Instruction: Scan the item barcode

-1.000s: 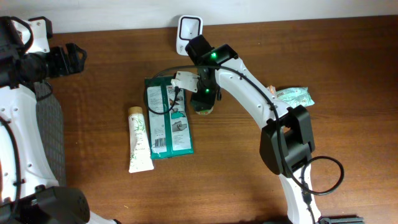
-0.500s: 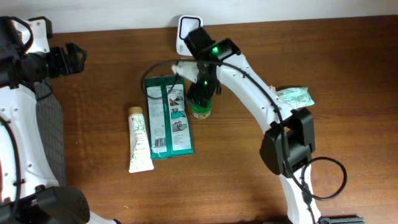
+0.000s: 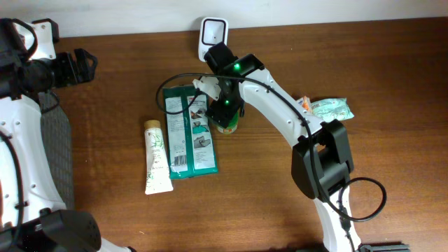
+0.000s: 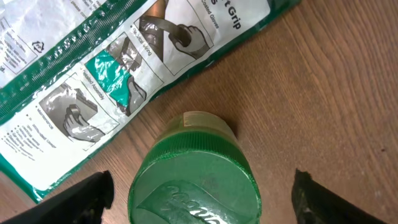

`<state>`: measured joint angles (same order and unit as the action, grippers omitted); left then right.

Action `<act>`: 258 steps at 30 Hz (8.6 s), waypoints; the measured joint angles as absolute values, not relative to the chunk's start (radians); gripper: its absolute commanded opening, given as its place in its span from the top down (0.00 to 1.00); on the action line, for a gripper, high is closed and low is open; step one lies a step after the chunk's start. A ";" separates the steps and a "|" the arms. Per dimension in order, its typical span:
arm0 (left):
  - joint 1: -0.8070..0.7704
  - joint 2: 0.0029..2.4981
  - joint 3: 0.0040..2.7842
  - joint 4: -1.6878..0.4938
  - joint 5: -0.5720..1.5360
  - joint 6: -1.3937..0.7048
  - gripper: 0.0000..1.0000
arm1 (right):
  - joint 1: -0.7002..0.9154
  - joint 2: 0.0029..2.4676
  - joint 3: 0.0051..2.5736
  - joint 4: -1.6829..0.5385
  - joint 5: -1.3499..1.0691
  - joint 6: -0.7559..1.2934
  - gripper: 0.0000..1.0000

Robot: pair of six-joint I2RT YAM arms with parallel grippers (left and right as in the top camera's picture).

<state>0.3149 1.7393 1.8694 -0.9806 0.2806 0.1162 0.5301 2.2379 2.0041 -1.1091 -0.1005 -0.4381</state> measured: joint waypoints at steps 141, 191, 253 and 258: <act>0.315 1.739 1.869 -0.981 0.281 0.116 0.01 | -0.057 2.251 1.938 -1.153 0.045 -0.030 0.02; -0.029 2.108 1.542 -0.915 0.411 0.001 1.00 | 0.363 2.427 2.117 -1.179 -0.578 0.172 0.34; 0.028 1.993 1.794 -1.119 0.097 -0.087 0.51 | 0.178 1.746 1.742 -0.976 -0.891 0.198 0.96; 0.086 1.993 1.794 -1.118 0.062 -0.073 0.01 | 0.196 1.703 1.743 -0.973 -0.852 0.183 0.96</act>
<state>0.0856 1.9926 1.7935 -1.1183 0.0616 -0.0731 0.1963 1.7027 1.7428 -0.9726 -0.8516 0.1829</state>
